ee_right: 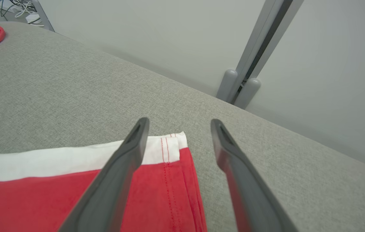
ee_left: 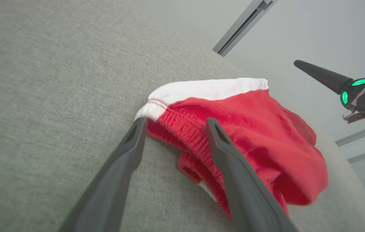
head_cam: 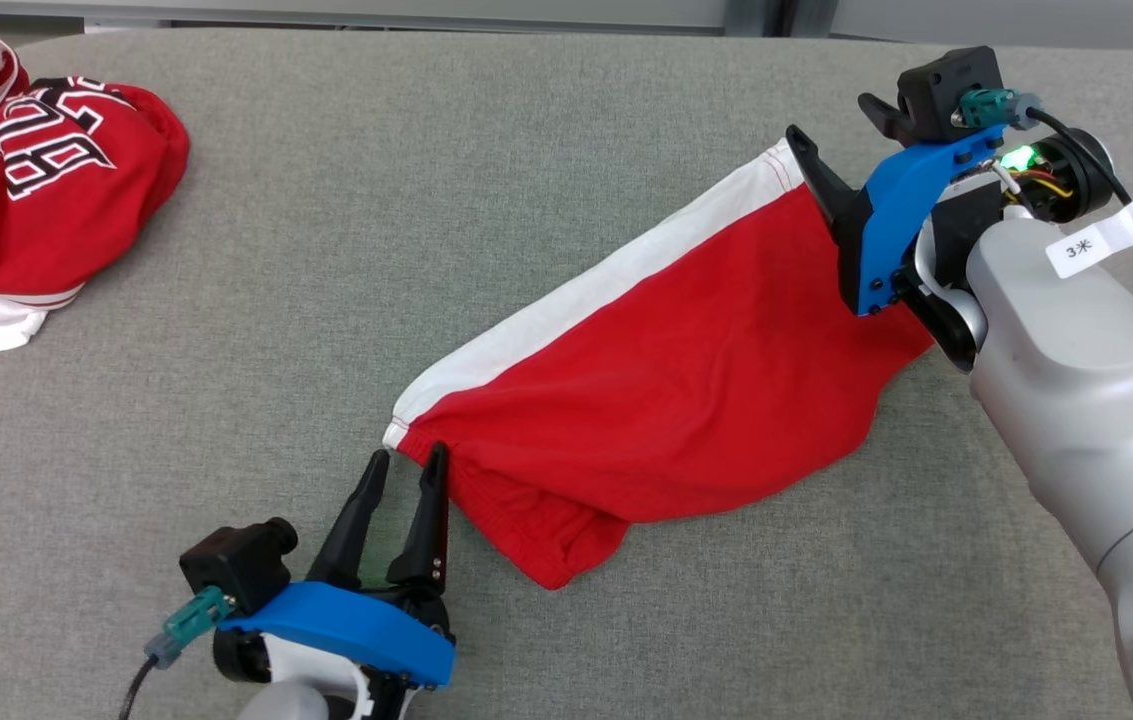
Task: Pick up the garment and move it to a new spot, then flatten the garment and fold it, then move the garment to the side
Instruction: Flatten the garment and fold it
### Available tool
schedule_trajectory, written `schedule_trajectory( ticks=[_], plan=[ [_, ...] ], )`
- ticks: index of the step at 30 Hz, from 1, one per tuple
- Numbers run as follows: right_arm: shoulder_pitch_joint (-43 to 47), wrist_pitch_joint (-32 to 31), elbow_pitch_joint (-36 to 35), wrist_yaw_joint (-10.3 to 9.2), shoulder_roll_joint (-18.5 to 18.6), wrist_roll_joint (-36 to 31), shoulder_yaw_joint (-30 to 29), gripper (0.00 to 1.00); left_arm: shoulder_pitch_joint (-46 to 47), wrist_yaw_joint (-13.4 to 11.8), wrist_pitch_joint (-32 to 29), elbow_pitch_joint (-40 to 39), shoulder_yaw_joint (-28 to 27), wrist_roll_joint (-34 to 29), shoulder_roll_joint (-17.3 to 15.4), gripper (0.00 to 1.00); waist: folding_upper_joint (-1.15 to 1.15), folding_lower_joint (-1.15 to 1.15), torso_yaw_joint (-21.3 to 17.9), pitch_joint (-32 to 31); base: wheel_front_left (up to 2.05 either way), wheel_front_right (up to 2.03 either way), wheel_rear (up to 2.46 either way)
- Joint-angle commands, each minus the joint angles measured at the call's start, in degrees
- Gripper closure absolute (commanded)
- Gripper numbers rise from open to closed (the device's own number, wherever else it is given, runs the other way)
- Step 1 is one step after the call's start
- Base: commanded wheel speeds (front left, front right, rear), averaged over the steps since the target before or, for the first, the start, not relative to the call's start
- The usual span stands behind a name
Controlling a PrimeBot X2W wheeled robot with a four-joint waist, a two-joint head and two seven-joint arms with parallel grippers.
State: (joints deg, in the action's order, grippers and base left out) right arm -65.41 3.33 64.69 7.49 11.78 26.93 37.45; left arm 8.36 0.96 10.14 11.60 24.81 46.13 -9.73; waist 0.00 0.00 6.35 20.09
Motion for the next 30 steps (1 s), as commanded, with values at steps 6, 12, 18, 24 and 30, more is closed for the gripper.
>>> schedule_trajectory(
  ticks=[6, 12, 18, 24, 30],
  plan=[
    [1.1, -1.1, -0.3, 0.01, 1.7, 3.1, 3.1, 0.00, -2.3, -2.1, -2.7, -4.8, -0.3, -1.7, -4.6, 0.00, 0.00, 0.00, 0.0, -1.8, 0.00, 0.00, 0.00],
    [2.4, -2.8, -0.6, 0.01, 3.7, 6.3, 5.8, 0.00, -5.1, -5.0, -3.5, -11.2, -2.0, -3.6, -9.1, 0.00, 0.00, 0.00, 0.4, -3.3, 0.00, 0.00, 0.00],
    [4.1, -8.3, 0.2, 0.01, 5.3, 9.8, 8.2, 0.00, -4.4, -8.0, -0.8, -15.2, -3.8, -6.3, -9.8, 0.00, 0.00, 0.00, 1.1, -3.5, 0.00, 0.00, 0.00],
    [5.3, -12.0, 1.4, 0.01, 6.4, 12.4, 9.7, 0.00, -2.5, -9.9, 1.9, -15.1, -4.8, -7.6, -8.0, 0.00, 0.00, 0.00, 2.2, -2.6, 0.00, 0.00, 0.00],
    [6.8, -16.3, 3.0, 0.01, 6.1, 14.9, 10.8, 0.00, -1.8, -10.1, 3.5, -13.9, -5.7, -8.2, -6.9, 0.00, 0.00, 0.00, 3.3, -2.0, 0.00, 0.00, 0.00]
  ],
)
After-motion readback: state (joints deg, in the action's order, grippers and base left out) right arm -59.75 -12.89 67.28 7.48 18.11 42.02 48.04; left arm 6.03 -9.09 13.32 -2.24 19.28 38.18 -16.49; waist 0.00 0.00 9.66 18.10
